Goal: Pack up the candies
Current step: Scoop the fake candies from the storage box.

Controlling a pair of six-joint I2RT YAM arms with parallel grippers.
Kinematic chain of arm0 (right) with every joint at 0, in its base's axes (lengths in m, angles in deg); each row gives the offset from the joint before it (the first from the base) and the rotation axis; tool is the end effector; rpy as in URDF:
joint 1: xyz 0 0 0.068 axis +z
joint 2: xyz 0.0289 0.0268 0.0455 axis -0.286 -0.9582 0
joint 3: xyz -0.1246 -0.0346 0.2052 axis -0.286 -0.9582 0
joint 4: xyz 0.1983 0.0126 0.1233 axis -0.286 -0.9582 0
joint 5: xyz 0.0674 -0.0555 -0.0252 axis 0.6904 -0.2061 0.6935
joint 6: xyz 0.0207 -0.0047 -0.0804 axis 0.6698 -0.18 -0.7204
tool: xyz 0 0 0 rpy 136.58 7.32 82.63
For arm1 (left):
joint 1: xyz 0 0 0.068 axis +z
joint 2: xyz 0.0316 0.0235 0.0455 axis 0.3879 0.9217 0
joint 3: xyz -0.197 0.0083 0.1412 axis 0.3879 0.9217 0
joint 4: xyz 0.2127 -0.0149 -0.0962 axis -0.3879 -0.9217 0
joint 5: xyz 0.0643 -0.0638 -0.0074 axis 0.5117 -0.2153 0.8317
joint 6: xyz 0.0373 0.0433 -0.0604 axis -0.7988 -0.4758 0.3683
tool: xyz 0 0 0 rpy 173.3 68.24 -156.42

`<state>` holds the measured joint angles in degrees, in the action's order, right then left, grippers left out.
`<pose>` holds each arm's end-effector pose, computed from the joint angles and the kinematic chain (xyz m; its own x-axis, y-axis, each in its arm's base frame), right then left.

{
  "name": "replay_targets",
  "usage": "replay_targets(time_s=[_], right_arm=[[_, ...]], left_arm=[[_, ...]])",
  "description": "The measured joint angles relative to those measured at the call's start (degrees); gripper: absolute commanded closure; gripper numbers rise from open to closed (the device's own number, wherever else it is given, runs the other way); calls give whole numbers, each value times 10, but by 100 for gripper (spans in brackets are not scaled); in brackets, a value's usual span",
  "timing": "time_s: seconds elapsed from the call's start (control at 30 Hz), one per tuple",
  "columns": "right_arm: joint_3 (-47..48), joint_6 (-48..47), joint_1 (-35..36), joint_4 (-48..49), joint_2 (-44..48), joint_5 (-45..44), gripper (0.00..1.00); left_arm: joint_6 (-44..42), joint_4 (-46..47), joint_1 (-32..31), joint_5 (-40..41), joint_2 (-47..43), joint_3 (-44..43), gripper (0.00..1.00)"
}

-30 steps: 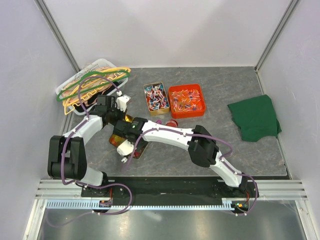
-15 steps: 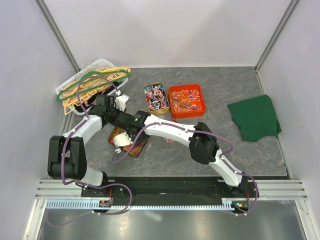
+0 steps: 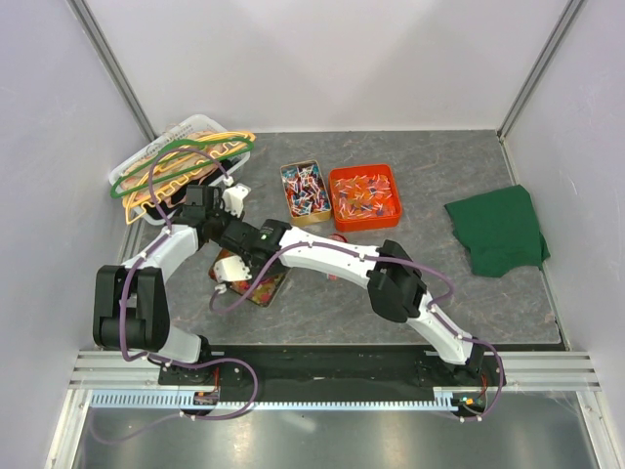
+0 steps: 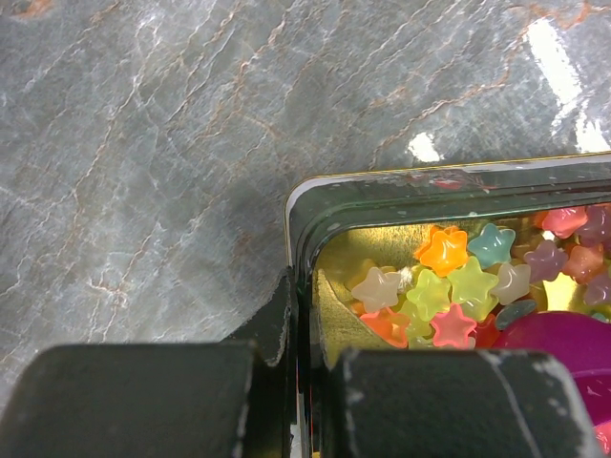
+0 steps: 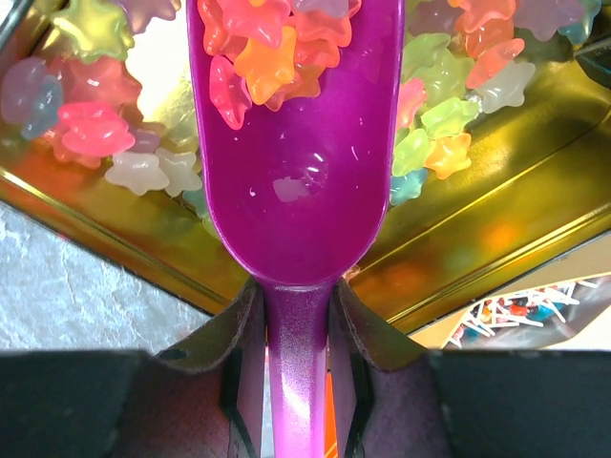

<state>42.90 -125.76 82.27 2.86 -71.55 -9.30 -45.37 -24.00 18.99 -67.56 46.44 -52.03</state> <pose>0.1941 0.4040 0.1625 0.3863 -0.9158 -0.1100 -0.8859 -0.3352 -0.3208 0.2905 -0.0432 0.1560 -0.6363 0.3895 -0.6659 0.5338 0.8455 -0.0155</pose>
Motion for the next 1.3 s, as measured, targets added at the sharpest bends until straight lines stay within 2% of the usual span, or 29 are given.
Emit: replay_targets(time_s=[0.63,1.3], right_arm=[[26,24,47,40,-33,-121,100],[76,65,62,36,-59,-115,100]], left_arm=[[3,-85,3,101,7,-54,98],[5,-110,5,115,-4,-54,98]])
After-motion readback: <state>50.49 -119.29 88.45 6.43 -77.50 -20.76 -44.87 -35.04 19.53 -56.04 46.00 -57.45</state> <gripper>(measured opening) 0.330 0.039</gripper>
